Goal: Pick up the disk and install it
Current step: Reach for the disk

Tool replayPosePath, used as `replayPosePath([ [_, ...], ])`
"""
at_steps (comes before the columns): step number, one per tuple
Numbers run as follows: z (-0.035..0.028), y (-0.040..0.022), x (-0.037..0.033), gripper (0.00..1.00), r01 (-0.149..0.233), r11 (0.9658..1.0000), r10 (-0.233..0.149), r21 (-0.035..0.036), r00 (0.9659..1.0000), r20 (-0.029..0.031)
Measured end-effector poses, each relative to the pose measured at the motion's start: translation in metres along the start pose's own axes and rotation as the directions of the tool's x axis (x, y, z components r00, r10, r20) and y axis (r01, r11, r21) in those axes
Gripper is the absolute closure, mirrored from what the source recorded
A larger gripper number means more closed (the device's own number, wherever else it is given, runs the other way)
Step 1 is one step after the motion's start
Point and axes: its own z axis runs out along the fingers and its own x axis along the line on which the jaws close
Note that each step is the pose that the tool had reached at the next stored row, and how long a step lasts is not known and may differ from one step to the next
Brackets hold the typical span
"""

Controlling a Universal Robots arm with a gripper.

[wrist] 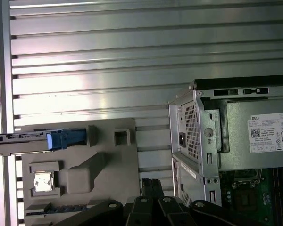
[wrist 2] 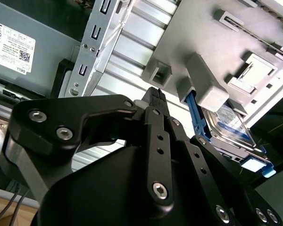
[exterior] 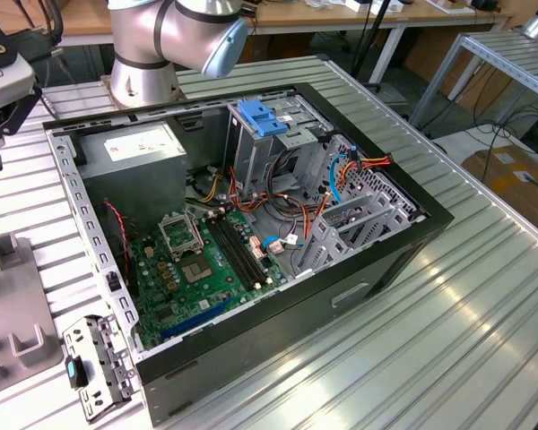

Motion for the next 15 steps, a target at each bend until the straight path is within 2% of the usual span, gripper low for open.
replayPosePath([
  [15,0.0017,-0.0010,0.0115,0.89,0.000,1.0000,0.000,0.0002,1.0000,-0.0017],
])
